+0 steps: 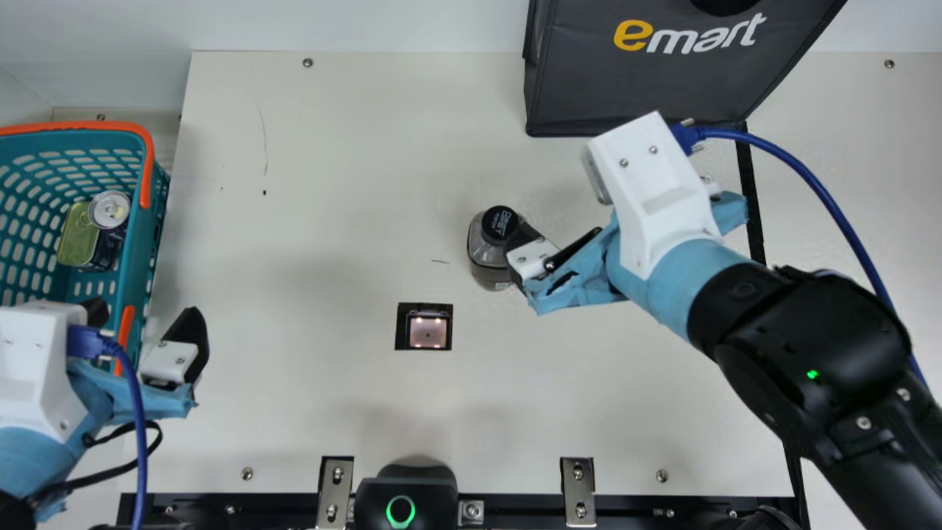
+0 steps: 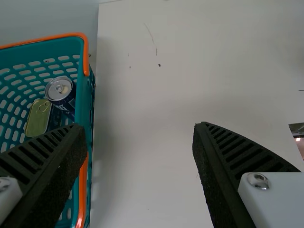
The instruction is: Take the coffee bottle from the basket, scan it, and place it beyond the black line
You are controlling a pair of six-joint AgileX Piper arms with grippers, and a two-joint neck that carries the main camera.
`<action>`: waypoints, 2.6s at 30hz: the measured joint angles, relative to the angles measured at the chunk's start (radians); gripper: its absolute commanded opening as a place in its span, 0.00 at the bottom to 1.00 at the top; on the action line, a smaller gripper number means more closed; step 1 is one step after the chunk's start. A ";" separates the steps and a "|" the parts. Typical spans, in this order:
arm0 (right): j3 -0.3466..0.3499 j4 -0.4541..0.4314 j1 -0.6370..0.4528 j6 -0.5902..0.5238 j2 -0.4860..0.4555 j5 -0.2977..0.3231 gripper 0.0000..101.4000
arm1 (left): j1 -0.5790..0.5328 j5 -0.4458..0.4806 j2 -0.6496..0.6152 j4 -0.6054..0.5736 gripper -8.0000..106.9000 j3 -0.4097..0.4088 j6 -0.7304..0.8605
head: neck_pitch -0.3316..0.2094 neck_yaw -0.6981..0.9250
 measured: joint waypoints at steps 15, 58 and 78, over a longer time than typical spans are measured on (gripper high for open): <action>-0.015 -0.007 0.071 0.044 0.110 -0.057 0.90 | 0.000 0.000 0.000 0.000 0.85 0.000 0.000 | 0.000 0.002; -0.033 -0.052 0.096 0.093 0.311 -0.105 0.17 | 0.000 0.000 0.000 0.000 0.85 0.000 0.000 | 0.000 0.002; -0.041 -0.059 0.090 0.092 0.304 -0.092 0.00 | 0.000 0.000 0.000 0.000 0.85 0.000 0.000 | 0.000 0.002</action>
